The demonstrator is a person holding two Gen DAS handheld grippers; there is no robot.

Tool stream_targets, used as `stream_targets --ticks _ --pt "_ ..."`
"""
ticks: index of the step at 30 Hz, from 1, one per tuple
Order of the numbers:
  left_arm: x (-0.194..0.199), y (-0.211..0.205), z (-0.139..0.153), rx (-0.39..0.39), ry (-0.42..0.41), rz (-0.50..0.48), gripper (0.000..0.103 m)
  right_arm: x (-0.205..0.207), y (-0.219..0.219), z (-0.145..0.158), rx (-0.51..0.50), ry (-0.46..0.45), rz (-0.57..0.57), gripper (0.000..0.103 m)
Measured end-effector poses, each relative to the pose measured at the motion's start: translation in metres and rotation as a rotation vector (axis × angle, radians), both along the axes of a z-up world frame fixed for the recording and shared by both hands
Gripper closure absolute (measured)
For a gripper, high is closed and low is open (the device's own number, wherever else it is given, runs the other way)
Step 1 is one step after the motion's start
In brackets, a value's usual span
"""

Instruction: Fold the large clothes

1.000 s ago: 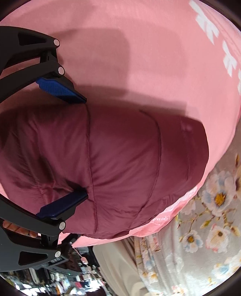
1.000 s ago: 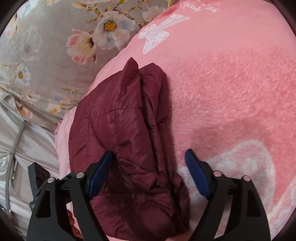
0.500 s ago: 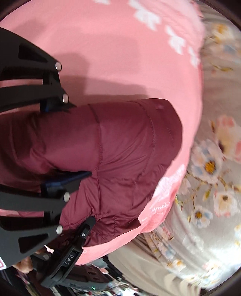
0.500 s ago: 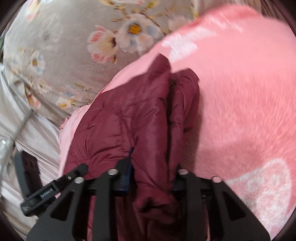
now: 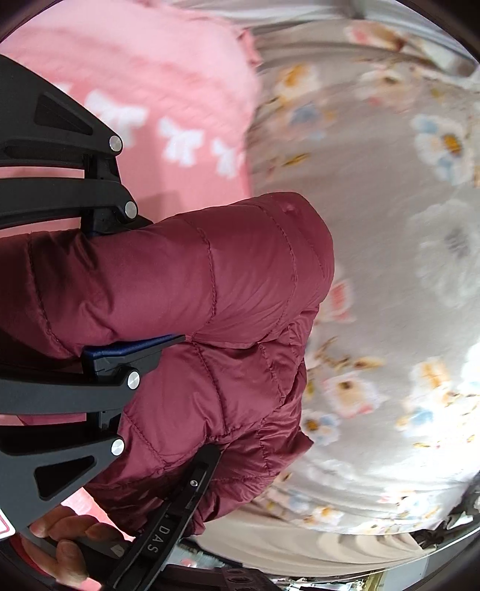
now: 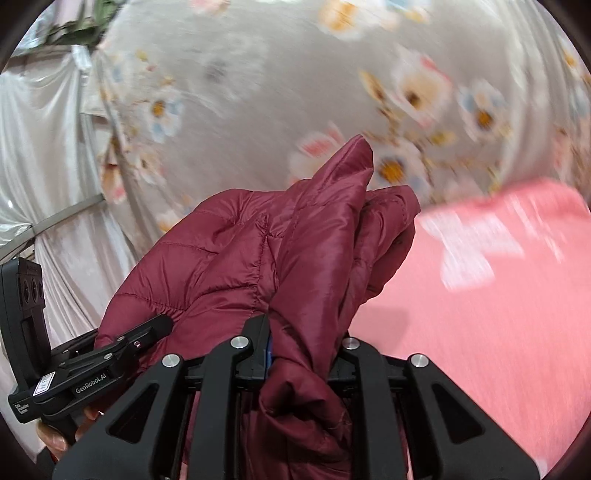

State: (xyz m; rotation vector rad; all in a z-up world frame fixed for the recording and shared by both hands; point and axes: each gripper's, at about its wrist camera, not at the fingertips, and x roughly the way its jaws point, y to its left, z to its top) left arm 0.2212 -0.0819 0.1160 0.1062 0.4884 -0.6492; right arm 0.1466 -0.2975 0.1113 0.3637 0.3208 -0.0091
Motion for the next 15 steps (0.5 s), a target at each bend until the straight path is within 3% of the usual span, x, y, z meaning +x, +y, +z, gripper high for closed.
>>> stream_targets --ticks 7,15 --pt "0.048 0.032 0.003 -0.018 -0.108 0.042 0.067 0.065 0.020 0.006 -0.019 -0.061 0.068 0.088" --pt "0.106 0.042 -0.030 -0.025 -0.101 0.043 0.067 0.121 0.031 -0.022 -0.011 -0.027 0.073 0.088"
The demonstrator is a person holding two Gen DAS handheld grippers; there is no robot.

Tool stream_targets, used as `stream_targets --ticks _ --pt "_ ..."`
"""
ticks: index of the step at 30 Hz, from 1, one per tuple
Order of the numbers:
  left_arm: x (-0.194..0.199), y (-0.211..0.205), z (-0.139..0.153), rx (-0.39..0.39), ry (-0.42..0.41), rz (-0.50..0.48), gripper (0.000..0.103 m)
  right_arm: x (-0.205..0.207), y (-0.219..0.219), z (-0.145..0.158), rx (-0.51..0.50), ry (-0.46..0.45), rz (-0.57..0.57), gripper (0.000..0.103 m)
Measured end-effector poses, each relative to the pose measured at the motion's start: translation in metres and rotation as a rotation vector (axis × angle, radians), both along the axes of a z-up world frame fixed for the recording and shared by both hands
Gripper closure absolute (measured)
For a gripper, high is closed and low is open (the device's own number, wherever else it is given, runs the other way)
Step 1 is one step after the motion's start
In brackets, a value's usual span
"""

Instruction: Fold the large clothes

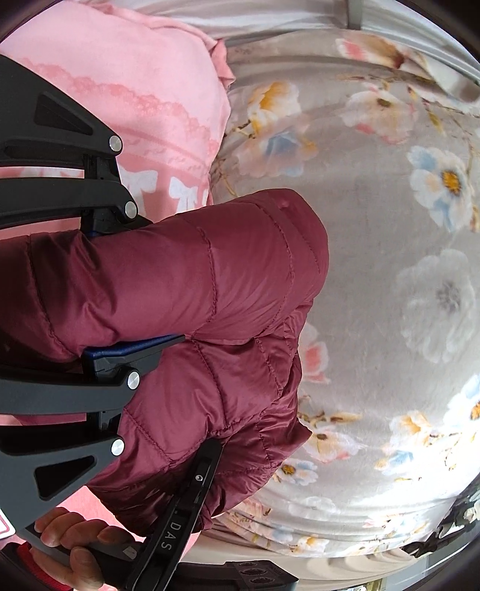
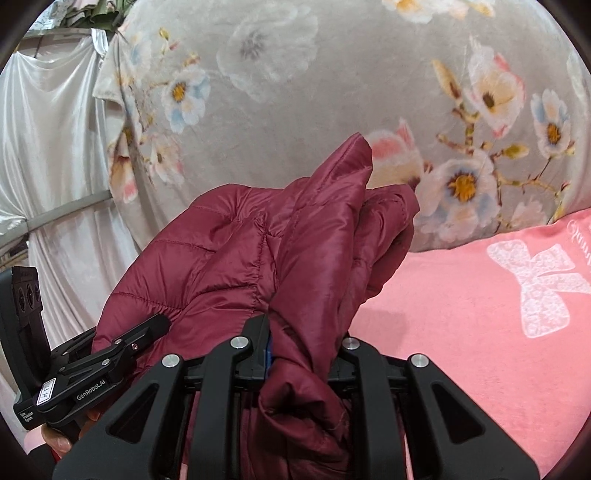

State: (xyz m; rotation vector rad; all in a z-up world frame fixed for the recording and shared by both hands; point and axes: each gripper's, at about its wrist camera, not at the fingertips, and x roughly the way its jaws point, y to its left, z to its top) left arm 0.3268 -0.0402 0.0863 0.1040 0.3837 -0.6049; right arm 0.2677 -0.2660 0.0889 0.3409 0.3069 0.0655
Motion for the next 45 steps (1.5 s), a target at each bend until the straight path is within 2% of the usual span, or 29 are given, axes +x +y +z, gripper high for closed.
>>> stream_targets --ticks 9,13,15,19,23,29,30,31,35,36,38,39,40,41,43,45 --pt "0.046 -0.011 -0.068 0.060 0.051 0.012 0.066 0.052 -0.002 -0.064 0.033 0.126 -0.009 0.088" --pt "0.061 -0.010 -0.097 0.080 0.116 0.019 0.066 0.064 0.000 -0.093 0.041 0.182 -0.009 0.088" --pt "0.067 -0.012 -0.109 0.116 0.163 0.035 0.064 0.069 0.004 -0.108 0.027 0.230 -0.017 0.087" --pt "0.077 -0.008 -0.115 0.115 0.224 0.058 0.055 0.076 0.007 -0.114 0.001 0.294 -0.021 0.082" --pt "0.082 -0.009 -0.121 0.139 0.256 0.072 0.050 0.081 0.004 -0.120 0.016 0.347 -0.037 0.077" --pt "0.092 -0.004 -0.127 0.126 0.318 0.094 0.038 0.086 -0.010 -0.130 0.091 0.388 -0.043 0.060" --pt "0.092 -0.003 -0.126 0.126 0.320 0.108 0.032 0.085 -0.011 -0.129 0.098 0.389 -0.053 0.052" --pt "0.091 0.000 -0.125 0.130 0.319 0.134 0.028 0.081 -0.015 -0.129 0.107 0.391 -0.065 0.048" --pt "0.067 0.021 -0.111 0.175 0.316 0.241 0.025 0.037 -0.024 -0.117 0.089 0.394 -0.129 0.047" --pt "0.062 0.025 -0.107 0.189 0.316 0.261 0.025 0.027 -0.024 -0.112 0.069 0.387 -0.149 0.051" --pt "0.053 0.031 -0.094 0.231 0.302 0.344 0.025 0.012 -0.021 -0.098 0.019 0.371 -0.178 0.071" --pt "0.050 0.032 -0.087 0.243 0.294 0.380 0.026 0.008 -0.017 -0.087 -0.012 0.368 -0.186 0.087" --pt "0.050 0.030 -0.080 0.250 0.293 0.417 0.027 0.009 -0.012 -0.078 -0.033 0.365 -0.187 0.093" --pt "0.051 0.026 -0.074 0.249 0.301 0.435 0.028 0.012 -0.007 -0.071 -0.052 0.360 -0.182 0.094" --pt "0.053 0.016 -0.065 0.254 0.304 0.455 0.030 0.026 0.013 -0.058 -0.163 0.367 -0.182 0.095" --pt "0.057 0.000 -0.063 0.274 0.299 0.466 0.033 0.042 0.023 -0.060 -0.212 0.396 -0.180 0.095"
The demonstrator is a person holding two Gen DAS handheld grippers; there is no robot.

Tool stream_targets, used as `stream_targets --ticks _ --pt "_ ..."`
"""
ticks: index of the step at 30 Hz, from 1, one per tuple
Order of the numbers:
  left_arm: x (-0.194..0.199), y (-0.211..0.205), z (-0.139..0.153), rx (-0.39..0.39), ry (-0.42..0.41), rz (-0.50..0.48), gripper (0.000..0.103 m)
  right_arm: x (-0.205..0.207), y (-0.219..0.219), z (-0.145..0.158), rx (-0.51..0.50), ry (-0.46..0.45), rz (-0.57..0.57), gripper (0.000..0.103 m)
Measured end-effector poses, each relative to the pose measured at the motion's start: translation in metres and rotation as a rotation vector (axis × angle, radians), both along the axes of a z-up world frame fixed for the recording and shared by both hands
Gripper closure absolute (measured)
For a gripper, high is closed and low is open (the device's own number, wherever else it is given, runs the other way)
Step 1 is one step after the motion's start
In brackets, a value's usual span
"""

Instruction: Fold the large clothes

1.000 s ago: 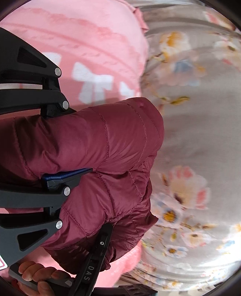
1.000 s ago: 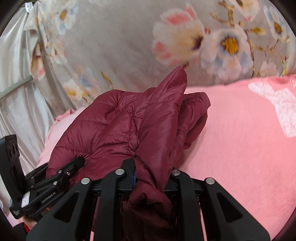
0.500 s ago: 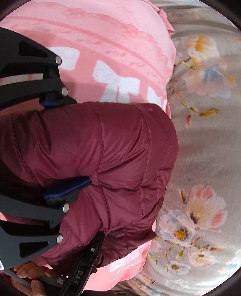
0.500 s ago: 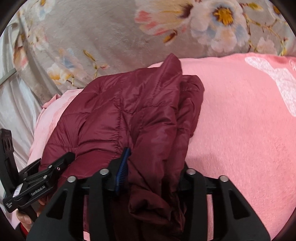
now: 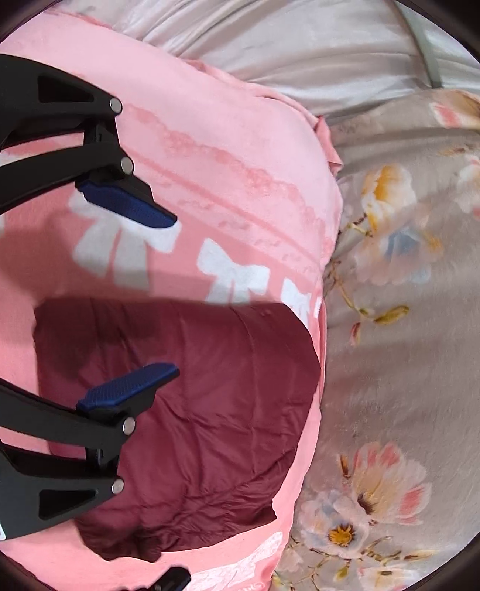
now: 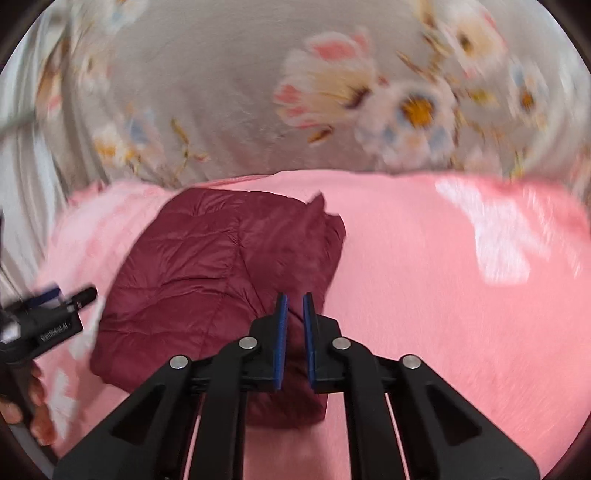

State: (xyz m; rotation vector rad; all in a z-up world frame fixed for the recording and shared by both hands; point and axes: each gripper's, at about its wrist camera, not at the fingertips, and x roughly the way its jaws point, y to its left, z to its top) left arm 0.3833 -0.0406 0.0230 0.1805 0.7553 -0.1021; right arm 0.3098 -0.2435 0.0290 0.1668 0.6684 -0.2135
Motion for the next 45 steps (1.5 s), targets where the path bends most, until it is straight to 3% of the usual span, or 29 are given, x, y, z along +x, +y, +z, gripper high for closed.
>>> stream_targets --ticks 6,12,19,40,45 --pt "0.018 -0.032 -0.038 -0.006 0.086 0.001 0.036 0.027 -0.005 -0.041 0.054 0.085 -0.046 0.095" --pt "0.009 -0.042 -0.058 0.044 -0.006 -0.011 0.036 0.029 0.003 -0.068 -0.013 0.093 -0.043 0.095" --pt "0.008 -0.047 -0.065 0.064 -0.048 -0.016 0.036 0.033 0.000 -0.071 0.004 0.105 -0.034 0.096" --pt "0.010 -0.049 -0.069 0.057 -0.044 -0.008 0.035 0.037 0.007 -0.071 -0.027 0.122 -0.038 0.096" --pt "0.011 -0.042 -0.069 0.021 -0.042 0.012 0.026 0.036 0.004 -0.070 -0.012 0.110 -0.045 0.094"
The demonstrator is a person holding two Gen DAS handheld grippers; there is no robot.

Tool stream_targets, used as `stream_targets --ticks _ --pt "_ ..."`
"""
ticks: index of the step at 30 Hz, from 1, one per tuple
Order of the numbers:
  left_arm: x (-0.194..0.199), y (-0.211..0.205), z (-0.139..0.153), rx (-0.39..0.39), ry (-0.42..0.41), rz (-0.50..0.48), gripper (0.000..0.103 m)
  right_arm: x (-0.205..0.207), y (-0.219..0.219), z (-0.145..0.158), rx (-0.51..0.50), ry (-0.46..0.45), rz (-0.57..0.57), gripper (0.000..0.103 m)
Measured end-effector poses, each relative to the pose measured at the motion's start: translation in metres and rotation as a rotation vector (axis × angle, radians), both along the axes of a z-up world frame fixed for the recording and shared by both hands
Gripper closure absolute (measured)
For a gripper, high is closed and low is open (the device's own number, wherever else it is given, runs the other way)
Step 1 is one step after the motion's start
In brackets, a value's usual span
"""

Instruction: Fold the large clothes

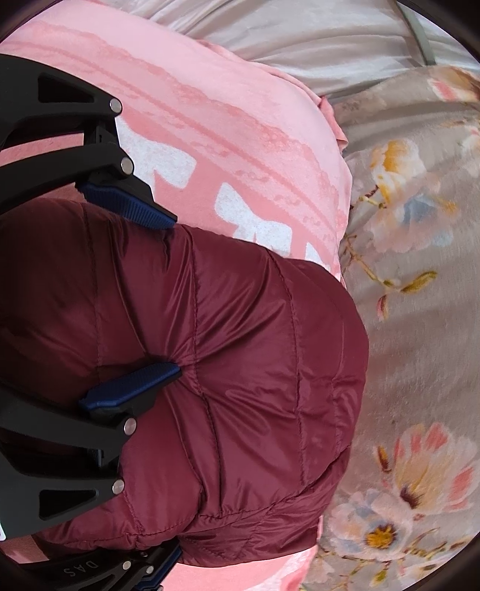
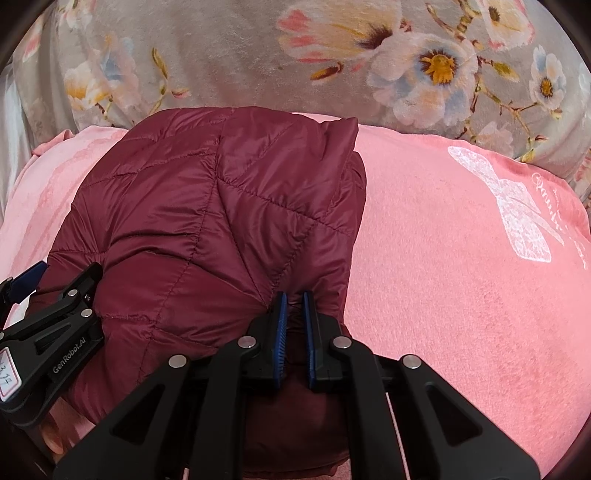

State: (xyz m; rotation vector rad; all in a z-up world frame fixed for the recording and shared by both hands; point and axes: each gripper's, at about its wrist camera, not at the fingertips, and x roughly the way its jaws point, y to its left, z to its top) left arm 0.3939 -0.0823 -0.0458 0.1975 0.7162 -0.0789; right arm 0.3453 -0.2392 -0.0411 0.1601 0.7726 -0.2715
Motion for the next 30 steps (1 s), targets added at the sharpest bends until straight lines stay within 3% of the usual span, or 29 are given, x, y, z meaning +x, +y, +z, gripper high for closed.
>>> stream_targets --ticks 2,3,4,5,7,11,15,21,30 --pt "0.000 0.007 0.001 -0.038 -0.001 0.009 0.022 -0.006 -0.002 0.004 0.008 -0.035 -0.008 0.087" --pt "-0.003 0.012 0.003 -0.062 -0.008 0.017 0.022 -0.013 -0.003 0.009 0.010 -0.062 -0.015 0.074" --pt "-0.007 0.016 0.005 -0.079 -0.020 0.027 0.021 -0.024 -0.003 0.014 0.008 -0.081 -0.027 0.048" --pt "-0.016 0.023 0.008 -0.096 -0.035 0.038 0.021 -0.034 -0.001 0.018 0.008 -0.100 -0.029 0.039" --pt "-0.035 0.032 0.012 -0.125 -0.045 0.028 0.016 -0.068 0.008 0.024 -0.006 -0.129 -0.022 0.035" --pt "-0.095 0.042 0.013 -0.136 -0.063 -0.018 0.016 -0.126 0.028 0.021 -0.088 -0.103 -0.011 0.032" --pt "-0.142 0.038 0.007 -0.088 -0.017 -0.058 0.015 -0.174 0.035 0.023 -0.029 -0.128 -0.004 0.008" --pt "-0.197 0.042 0.005 -0.043 -0.028 -0.065 0.015 -0.222 0.052 0.019 -0.063 -0.075 -0.027 0.005" --pt "-0.236 0.060 -0.001 -0.053 0.017 -0.023 0.015 -0.255 0.056 0.013 -0.030 -0.038 -0.049 0.005"
